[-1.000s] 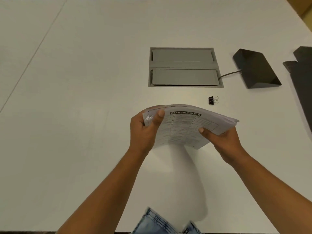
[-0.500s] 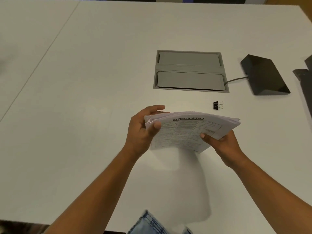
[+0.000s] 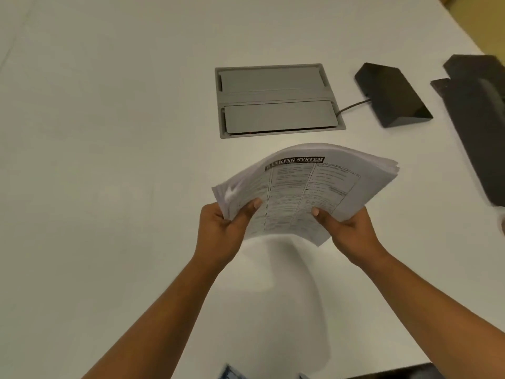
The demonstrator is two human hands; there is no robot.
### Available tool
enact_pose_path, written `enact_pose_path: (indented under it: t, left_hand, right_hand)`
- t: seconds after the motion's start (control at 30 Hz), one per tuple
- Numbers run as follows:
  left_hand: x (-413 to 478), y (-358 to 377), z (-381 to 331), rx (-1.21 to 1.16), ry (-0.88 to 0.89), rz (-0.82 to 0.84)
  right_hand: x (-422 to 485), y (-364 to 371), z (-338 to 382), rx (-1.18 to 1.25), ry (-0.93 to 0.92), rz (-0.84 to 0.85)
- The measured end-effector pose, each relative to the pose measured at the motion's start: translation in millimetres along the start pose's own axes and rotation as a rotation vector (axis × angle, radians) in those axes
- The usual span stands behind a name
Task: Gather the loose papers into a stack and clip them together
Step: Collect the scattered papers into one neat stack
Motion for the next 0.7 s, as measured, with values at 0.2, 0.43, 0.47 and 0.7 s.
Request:
enact_pose_path:
  t: [0.2,0.43,0.47,0.7]
  left_hand:
    - [13.7,-2.8,-19.4,-0.049,0.09,-0.05]
    - [14.2,11.3,-5.8,0.001,-0.001,0.05]
    - [12.4,11.8,-1.2,0.019,-0.014,0.033]
    - [8.5,5.6,-1.0,-0.039,0.042,-0.157]
  right_hand:
    - [8.8,-5.3,15.8,-0.004,-0.051,-0.044]
    - [24.7,2.6,21.6,0.016,-0.081,0.038]
    - [25.8,4.5,20.8,0.011,-0.074,0.047]
    - [30.8,3.2,25.8,0.113,-0.125,0.052]
Point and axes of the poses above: each hand's wrist, its own x-axis towards the middle knuckle, its own y-axis out of the palm, z = x × y, the point moved 9 cm from there along x, towards the middle knuckle, and after that the axes turned 12 degrees about -z, right-handed, at the moved point
